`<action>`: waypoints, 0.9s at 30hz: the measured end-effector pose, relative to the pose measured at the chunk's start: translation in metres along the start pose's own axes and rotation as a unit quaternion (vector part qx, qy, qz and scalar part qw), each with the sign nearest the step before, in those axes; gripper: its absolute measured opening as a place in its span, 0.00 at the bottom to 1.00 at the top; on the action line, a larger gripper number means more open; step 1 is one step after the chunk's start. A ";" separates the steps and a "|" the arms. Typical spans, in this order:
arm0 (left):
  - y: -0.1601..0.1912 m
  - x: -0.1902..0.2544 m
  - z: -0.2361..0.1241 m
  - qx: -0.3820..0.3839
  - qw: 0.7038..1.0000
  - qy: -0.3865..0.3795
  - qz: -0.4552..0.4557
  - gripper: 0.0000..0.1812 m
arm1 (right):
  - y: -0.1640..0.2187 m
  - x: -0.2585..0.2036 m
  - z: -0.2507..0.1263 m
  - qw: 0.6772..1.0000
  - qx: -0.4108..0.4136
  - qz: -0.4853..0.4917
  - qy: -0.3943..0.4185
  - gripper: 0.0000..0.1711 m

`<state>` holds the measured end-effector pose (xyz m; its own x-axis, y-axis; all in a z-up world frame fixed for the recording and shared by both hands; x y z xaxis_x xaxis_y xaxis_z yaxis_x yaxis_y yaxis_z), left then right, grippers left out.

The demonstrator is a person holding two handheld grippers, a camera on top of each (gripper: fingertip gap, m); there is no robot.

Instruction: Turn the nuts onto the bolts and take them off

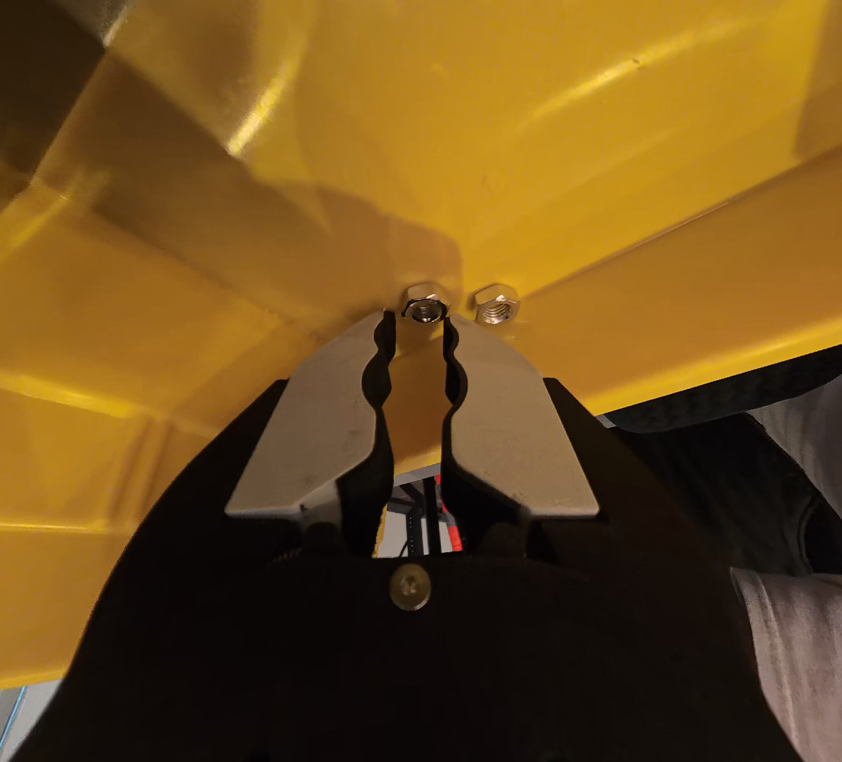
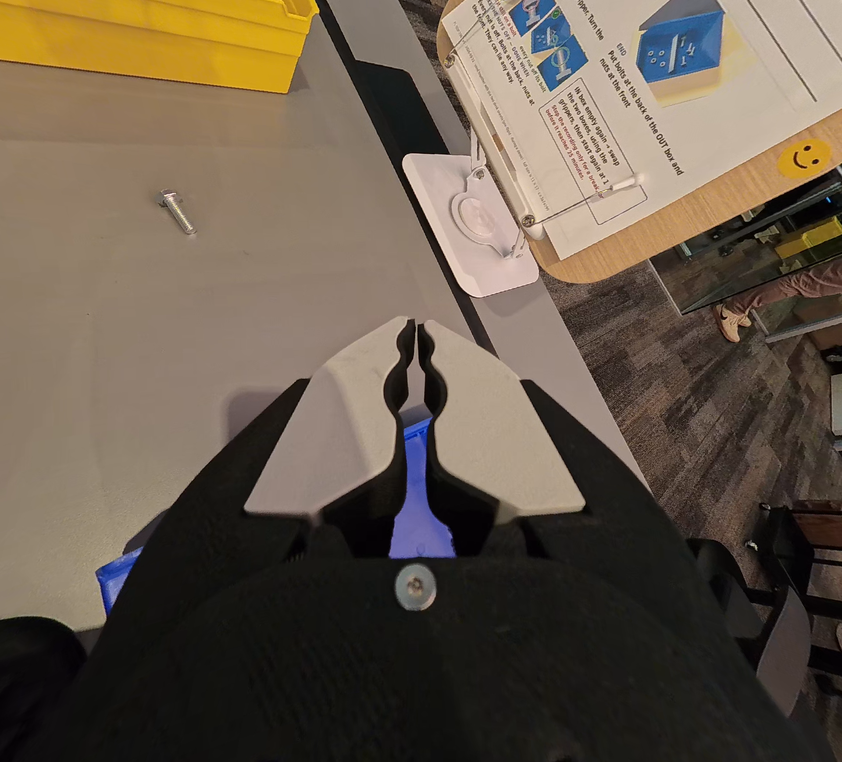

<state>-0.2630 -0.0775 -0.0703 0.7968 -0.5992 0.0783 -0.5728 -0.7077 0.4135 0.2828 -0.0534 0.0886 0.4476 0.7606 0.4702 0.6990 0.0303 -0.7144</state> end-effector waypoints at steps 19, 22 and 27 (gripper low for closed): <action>-0.005 0.004 -0.002 0.022 0.998 -0.059 0.025 0.09 | 0.001 0.000 0.001 1.000 -0.005 -0.001 -0.004 0.01; -0.004 0.004 -0.002 0.023 0.997 -0.063 0.029 0.09 | 0.001 0.000 0.001 1.000 -0.006 -0.001 -0.004 0.01; -0.003 0.005 -0.001 0.017 0.996 -0.075 0.037 0.09 | 0.001 0.000 0.000 1.000 -0.005 -0.002 -0.005 0.01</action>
<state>-0.2570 -0.0775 -0.0701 0.7162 -0.6972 -0.0308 -0.6364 -0.6706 0.3812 0.2830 -0.0535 0.0876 0.4399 0.7668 0.4673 0.7059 0.0263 -0.7078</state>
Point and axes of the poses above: each gripper's, where its closed fingertips meet, z out along the fingers, y out of its underside, x = y × z across the jaws, the point moved 9 cm from there along -z, back along the fingers, and after that the axes turned 3 degrees about -x, right-handed, at the moved point
